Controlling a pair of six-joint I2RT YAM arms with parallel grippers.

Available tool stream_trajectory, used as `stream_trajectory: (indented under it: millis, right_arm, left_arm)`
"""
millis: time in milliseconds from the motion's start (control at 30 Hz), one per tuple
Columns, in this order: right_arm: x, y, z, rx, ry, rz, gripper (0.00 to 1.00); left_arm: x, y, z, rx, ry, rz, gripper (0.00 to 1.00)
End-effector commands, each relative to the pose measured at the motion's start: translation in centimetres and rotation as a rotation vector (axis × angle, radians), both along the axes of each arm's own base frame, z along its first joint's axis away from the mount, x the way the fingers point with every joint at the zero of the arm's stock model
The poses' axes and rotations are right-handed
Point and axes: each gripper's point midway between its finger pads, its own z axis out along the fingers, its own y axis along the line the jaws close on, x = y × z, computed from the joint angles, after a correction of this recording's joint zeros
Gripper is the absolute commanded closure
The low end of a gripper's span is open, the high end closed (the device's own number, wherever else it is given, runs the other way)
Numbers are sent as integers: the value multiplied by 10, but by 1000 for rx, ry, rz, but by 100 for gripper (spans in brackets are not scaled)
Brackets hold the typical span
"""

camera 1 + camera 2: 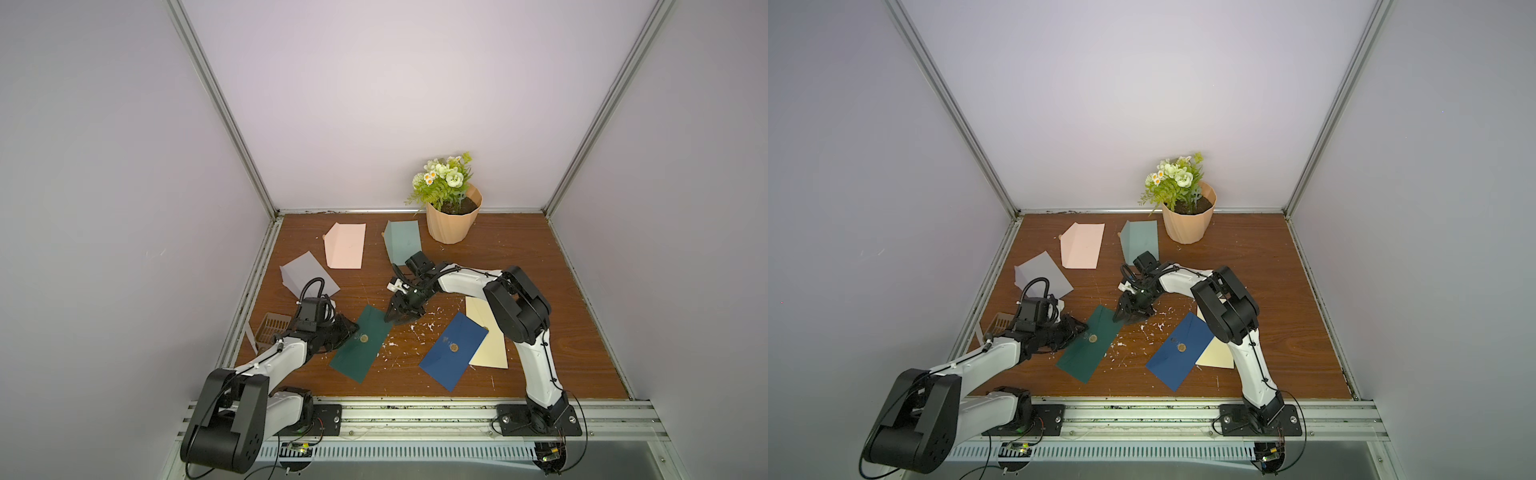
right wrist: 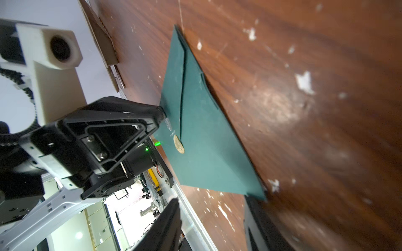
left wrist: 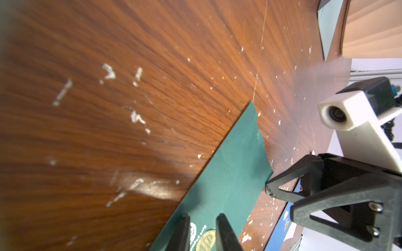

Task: Open the envelope
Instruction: Pick up the envelope from the center of the board.

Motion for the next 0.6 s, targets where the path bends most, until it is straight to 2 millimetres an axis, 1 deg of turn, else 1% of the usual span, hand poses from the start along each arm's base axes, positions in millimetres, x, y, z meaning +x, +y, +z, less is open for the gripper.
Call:
stream_trajectory:
  millis: [0, 200, 300, 433, 500, 567]
  right_arm:
    - [5, 17, 3, 58, 19, -5, 47]
    - [24, 36, 20, 139, 2, -41, 47]
    - [39, 32, 29, 85, -78, -54, 47]
    - [56, 21, 37, 46, -136, -89, 47]
    - [66, 18, 35, 34, -156, -110, 47]
    - [74, 17, 27, 25, -144, -115, 47]
  left_arm:
    - [-58, 22, -53, 130, 263, 33, 75]
    - [-57, 21, -54, 131, 268, 23, 75]
    - [-56, 22, -53, 133, 263, 23, 75]
    - [-57, 22, -54, 132, 265, 22, 75]
    - [-58, 22, -55, 134, 269, 18, 75]
    - [-60, 22, -56, 133, 271, 18, 75]
